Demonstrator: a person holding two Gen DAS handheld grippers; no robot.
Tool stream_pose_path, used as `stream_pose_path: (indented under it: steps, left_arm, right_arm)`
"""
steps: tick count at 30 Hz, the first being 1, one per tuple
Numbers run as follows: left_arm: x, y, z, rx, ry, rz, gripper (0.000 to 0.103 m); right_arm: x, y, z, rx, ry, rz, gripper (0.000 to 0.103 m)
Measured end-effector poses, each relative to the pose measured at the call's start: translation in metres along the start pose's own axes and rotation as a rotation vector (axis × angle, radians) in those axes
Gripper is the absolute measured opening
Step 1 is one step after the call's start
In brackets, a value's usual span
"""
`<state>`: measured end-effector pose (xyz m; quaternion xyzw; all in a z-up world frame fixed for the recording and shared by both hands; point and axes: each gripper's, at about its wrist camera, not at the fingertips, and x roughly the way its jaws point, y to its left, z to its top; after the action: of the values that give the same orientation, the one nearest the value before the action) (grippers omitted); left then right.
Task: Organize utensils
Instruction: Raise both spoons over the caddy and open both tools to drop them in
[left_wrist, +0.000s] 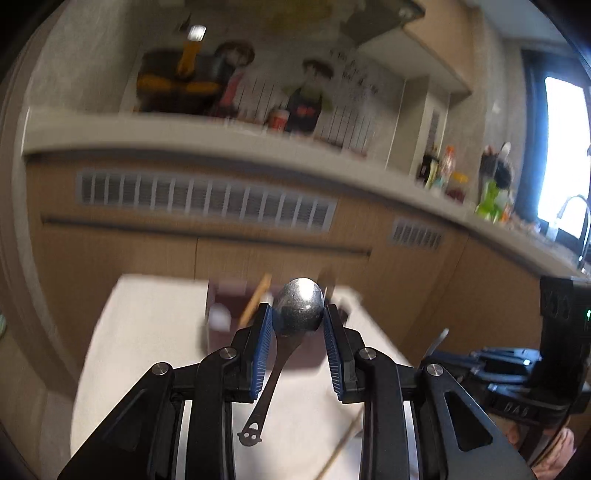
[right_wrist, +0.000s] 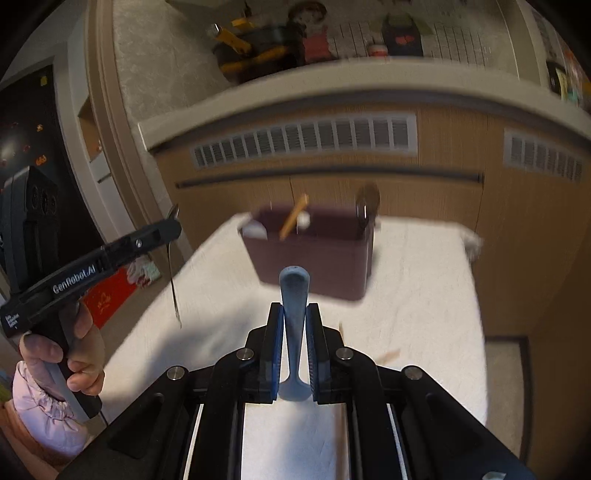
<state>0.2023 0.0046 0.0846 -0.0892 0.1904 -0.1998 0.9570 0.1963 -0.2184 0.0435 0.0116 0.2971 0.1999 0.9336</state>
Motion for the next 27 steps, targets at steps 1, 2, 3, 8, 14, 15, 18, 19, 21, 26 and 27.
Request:
stream_pose_path:
  steps: [1,2,3,8,14,15,18,19,21,26,27]
  left_arm:
    - [0.002,-0.003,0.023,0.006,-0.044,-0.017,0.029]
    - [0.004,-0.003,0.04,0.005,-0.075,-0.031,0.029]
    - [0.006,-0.004,0.054,0.001,-0.101,-0.037,0.029]
    - [0.032,0.0,0.101,0.012,-0.21,-0.052,0.029]
    - [0.073,0.015,0.106,-0.026,-0.179,-0.067,0.029]
    - [0.08,0.018,0.104,-0.032,-0.174,-0.067,0.029]
    - [0.096,0.022,0.095,-0.032,-0.159,-0.052,0.029]
    - [0.102,0.024,0.092,-0.036,-0.15,-0.049,0.029]
    - [0.113,0.03,0.083,-0.05,-0.122,-0.045,0.029]
    - [0.14,0.048,0.063,-0.119,-0.054,-0.057,0.029]
    - [0.143,0.051,0.059,-0.131,-0.043,-0.06,0.029]
  right_arm:
    - [-0.006,0.002,0.018,-0.02,-0.041,-0.006,0.01]
    - [-0.01,0.004,0.033,-0.036,-0.073,-0.014,0.01]
    - [-0.015,0.006,0.054,-0.058,-0.112,-0.025,0.01]
    - [-0.013,-0.002,0.127,-0.064,-0.216,-0.064,0.01]
    - [0.022,-0.019,0.15,-0.045,-0.202,-0.096,0.01]
    - [0.029,-0.022,0.149,-0.039,-0.192,-0.097,0.01]
    - [0.048,-0.029,0.145,-0.032,-0.158,-0.106,0.011]
    - [0.054,-0.03,0.144,-0.033,-0.145,-0.107,0.011]
    - [0.067,-0.03,0.138,-0.04,-0.118,-0.113,0.01]
    - [0.096,-0.025,0.122,-0.074,-0.059,-0.125,0.011]
    - [0.102,-0.024,0.119,-0.081,-0.044,-0.124,0.011]
